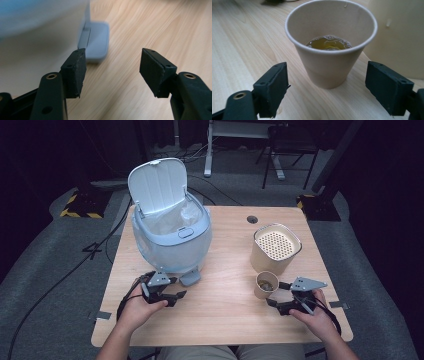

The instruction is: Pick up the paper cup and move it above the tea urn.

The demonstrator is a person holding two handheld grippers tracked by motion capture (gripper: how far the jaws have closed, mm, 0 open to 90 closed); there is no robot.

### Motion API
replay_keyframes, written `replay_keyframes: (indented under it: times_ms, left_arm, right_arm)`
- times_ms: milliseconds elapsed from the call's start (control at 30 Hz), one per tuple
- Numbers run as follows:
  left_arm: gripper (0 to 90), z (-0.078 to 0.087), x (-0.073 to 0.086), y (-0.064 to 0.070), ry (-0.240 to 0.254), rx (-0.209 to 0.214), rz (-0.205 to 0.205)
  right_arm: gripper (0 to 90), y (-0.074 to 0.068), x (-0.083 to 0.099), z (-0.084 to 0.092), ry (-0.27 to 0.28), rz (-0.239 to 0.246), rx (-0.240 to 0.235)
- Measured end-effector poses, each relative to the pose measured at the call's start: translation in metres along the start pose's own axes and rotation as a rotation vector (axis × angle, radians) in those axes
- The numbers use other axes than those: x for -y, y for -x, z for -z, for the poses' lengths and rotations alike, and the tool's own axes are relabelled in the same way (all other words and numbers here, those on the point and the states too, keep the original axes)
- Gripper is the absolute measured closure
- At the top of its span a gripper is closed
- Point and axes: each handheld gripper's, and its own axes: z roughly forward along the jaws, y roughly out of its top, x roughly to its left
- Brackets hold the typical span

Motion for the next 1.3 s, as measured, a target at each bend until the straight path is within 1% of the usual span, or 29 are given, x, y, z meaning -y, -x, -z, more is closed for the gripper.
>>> replay_keyframes:
  times_ms: [33,67,100,133,167,233,267,300,333,433,500,567,600,633,667,700,733,767,800,833,900,933,1000,1033,1133,1167,1200,1300]
  left_arm:
    - [39.5,0.0,0.0,0.0,0.0,0.0,0.0]
    - [40.3,-0.008,0.004,0.002,-0.012,0.04,0.027]
    - [40.5,-0.008,0.004,0.002,-0.012,0.04,0.027]
    - [40.5,-0.011,0.006,0.003,-0.015,0.054,0.035]
    - [40.4,-0.014,0.007,0.003,-0.024,0.058,0.03]
    - [40.2,-0.018,0.008,0.005,-0.054,0.048,0.015]
    - [39.7,-0.019,0.008,0.005,-0.057,0.05,0.014]
    - [39.7,-0.021,0.009,0.005,-0.047,0.067,0.026]
    - [39.2,-0.024,0.012,0.004,-0.044,0.094,0.054]
    - [39.3,-0.027,0.014,0.004,-0.056,0.092,0.059]
    - [39.3,-0.03,0.016,0.004,-0.078,0.085,0.052]
    - [39.1,-0.031,0.017,0.004,-0.068,0.088,0.055]
    - [38.6,-0.031,0.018,0.005,-0.064,0.089,0.058]
    - [38.6,-0.031,0.018,0.005,-0.064,0.089,0.058]
    - [38.3,-0.032,0.018,0.005,-0.061,0.074,0.04]
    - [37.4,-0.032,0.018,0.005,-0.061,0.074,0.04]
    - [37.4,-0.033,0.018,0.006,-0.058,0.063,0.029]
    - [35.8,-0.033,0.018,0.006,-0.062,0.059,0.023]
    - [32.2,-0.034,0.018,0.006,-0.063,0.06,0.015]
    - [31.2,-0.034,0.017,0.008,-0.068,0.058,0.002]
    - [30.5,-0.035,0.017,0.009,-0.069,0.054,-0.004]
    - [28.8,-0.035,0.017,0.01,-0.075,0.046,-0.011]
    - [27.5,-0.036,0.016,0.012,-0.082,0.036,-0.028]
    - [27.5,-0.036,0.016,0.013,-0.082,0.035,-0.027]
    - [27.4,-0.036,0.016,0.013,-0.082,0.035,-0.028]
    - [27.4,-0.036,0.016,0.013,-0.082,0.035,-0.028]
    - [27.4,-0.036,0.016,0.013,-0.082,0.035,-0.027]
    - [27.4,-0.036,0.016,0.013,-0.082,0.035,-0.028]
  right_arm:
    - [19.3,0.0,-0.001,-0.003,-0.004,-0.003,-0.001]
    - [19.4,0.001,-0.002,-0.007,-0.005,-0.009,0.0]
    - [19.4,0.001,-0.002,-0.007,-0.005,-0.009,0.0]
    - [19.7,0.001,-0.003,-0.009,-0.005,-0.012,0.004]
    - [20.1,0.001,-0.003,-0.011,-0.002,-0.016,0.006]
    - [20.5,0.001,-0.005,-0.016,0.002,-0.021,0.007]
    - [20.9,0.001,-0.006,-0.02,0.004,-0.02,0.012]
    - [20.9,0.001,-0.006,-0.02,0.004,-0.02,0.012]
    - [21.5,0.0,-0.007,-0.026,0.0,-0.016,0.011]
    - [21.6,-0.001,-0.007,-0.03,-0.002,-0.021,0.01]
    - [21.4,-0.002,-0.008,-0.035,0.0,-0.017,0.015]
    - [22.9,-0.002,-0.009,-0.038,0.009,-0.023,0.021]
    - [25.5,-0.002,-0.01,-0.039,0.012,-0.029,0.027]
    - [25.5,-0.002,-0.01,-0.039,0.012,-0.029,0.027]
    - [26.6,-0.001,-0.011,-0.04,0.015,-0.022,0.029]
    - [26.6,-0.001,-0.011,-0.04,0.015,-0.022,0.029]
    - [27.0,-0.001,-0.011,-0.039,0.014,-0.019,0.028]
    - [27.5,-0.001,-0.011,-0.039,0.013,-0.018,0.028]
    - [28.2,-0.001,-0.011,-0.039,0.013,-0.017,0.024]
    - [28.4,-0.001,-0.011,-0.038,0.013,-0.016,0.017]
    - [28.5,-0.001,-0.011,-0.038,0.013,-0.017,0.012]
    - [28.7,-0.001,-0.013,-0.037,0.019,-0.014,-0.001]
    - [28.9,-0.002,-0.015,-0.034,0.027,-0.007,-0.009]
    - [28.9,-0.002,-0.015,-0.034,0.027,-0.007,-0.009]
    - [29.1,-0.003,-0.023,-0.024,0.041,0.02,-0.023]
    - [29.1,-0.003,-0.023,-0.024,0.041,0.02,-0.023]
    - [29.2,-0.003,-0.027,-0.019,0.052,0.027,-0.025]
    - [29.2,-0.003,-0.031,-0.014,0.055,0.034,-0.028]
